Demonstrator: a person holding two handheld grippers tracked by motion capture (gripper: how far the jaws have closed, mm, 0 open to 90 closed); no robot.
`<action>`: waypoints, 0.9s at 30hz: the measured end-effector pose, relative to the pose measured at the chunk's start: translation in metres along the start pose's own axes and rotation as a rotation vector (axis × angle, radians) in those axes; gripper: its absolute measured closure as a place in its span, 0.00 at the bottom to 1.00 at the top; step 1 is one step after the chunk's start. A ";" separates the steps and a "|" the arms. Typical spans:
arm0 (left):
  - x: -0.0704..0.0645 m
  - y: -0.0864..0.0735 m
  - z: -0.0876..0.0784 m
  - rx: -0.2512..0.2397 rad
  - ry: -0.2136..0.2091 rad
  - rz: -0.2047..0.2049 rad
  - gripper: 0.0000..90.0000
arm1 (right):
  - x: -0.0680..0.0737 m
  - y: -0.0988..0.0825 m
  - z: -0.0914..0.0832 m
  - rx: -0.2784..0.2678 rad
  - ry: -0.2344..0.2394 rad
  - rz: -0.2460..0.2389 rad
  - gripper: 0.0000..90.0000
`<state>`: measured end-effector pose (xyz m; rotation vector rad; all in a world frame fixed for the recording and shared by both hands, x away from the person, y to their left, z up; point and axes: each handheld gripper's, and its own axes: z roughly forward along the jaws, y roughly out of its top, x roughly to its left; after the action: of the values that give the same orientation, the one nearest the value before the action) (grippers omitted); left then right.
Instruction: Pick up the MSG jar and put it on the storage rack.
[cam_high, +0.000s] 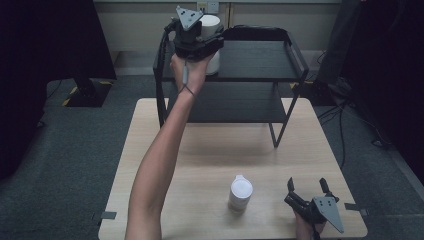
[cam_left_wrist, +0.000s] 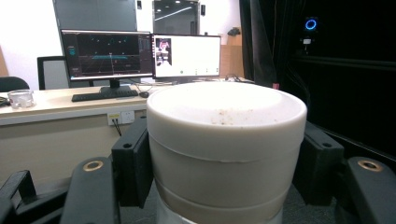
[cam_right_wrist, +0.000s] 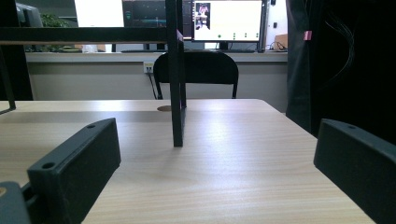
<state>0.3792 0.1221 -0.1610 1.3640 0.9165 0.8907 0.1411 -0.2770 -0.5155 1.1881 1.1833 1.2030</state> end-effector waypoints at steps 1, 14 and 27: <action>0.000 0.000 0.000 0.000 0.001 0.002 0.38 | 0.000 0.000 0.000 0.000 0.001 0.001 0.00; 0.003 0.000 0.000 0.023 0.013 -0.027 0.05 | -0.001 0.000 0.000 0.000 0.003 0.002 0.00; 0.000 -0.010 -0.014 -0.073 0.006 0.001 0.00 | -0.001 0.000 0.000 0.000 0.005 0.000 0.00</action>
<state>0.3665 0.1271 -0.1712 1.3000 0.8800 0.9206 0.1410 -0.2779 -0.5155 1.1854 1.1870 1.2072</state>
